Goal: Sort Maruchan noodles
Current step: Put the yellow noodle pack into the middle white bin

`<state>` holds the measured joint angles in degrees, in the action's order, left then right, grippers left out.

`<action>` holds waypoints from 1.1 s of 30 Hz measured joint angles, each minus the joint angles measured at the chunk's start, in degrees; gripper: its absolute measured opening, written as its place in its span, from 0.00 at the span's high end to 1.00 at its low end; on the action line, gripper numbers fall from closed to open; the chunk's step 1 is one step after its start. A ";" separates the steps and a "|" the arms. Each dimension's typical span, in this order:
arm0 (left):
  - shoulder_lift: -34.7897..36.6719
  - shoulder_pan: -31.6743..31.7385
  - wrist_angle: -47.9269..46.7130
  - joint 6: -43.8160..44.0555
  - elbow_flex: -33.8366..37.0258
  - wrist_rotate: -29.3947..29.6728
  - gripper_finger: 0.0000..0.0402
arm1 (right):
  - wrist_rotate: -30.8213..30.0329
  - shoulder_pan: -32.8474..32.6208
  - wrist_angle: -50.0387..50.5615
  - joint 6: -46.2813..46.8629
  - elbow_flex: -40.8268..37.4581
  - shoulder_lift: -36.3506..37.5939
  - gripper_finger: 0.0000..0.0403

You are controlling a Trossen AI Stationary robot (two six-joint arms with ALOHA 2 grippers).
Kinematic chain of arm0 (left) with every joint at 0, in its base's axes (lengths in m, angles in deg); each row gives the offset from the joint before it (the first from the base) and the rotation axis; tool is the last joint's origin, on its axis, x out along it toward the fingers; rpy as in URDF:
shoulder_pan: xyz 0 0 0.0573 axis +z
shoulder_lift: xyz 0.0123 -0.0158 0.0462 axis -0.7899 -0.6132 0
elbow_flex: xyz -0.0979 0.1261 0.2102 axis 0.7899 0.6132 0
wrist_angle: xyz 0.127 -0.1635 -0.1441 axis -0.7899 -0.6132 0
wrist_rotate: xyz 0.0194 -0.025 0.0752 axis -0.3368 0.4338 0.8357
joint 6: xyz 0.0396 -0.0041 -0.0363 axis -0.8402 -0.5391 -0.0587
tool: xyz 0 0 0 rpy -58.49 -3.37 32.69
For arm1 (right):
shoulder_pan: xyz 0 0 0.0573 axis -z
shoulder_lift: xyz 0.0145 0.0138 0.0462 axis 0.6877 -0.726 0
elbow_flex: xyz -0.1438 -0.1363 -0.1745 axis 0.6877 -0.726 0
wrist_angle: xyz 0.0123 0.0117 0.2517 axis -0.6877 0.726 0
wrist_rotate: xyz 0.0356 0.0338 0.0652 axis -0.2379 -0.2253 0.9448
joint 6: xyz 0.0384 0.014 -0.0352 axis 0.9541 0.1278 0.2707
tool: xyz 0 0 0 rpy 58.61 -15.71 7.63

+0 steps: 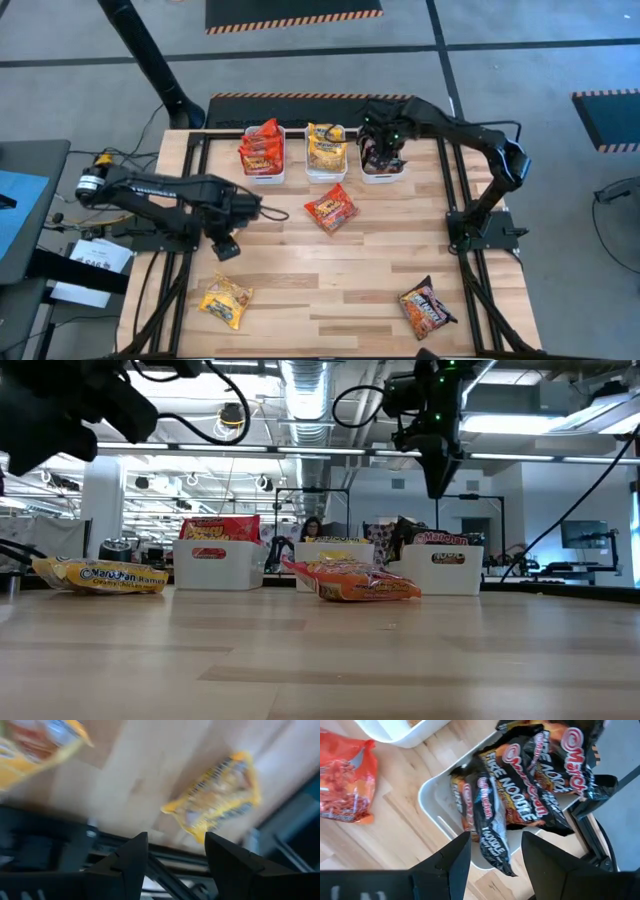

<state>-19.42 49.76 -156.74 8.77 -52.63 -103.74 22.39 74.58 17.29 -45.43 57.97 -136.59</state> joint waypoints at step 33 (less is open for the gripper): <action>-0.07 12.77 23.03 8.72 15.28 23.33 0.55 | 0.00 -4.50 -0.24 -0.24 -0.02 0.00 0.50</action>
<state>-19.49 62.53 -133.71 17.49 -37.36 -80.41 22.39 70.08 17.05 -45.67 57.95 -136.59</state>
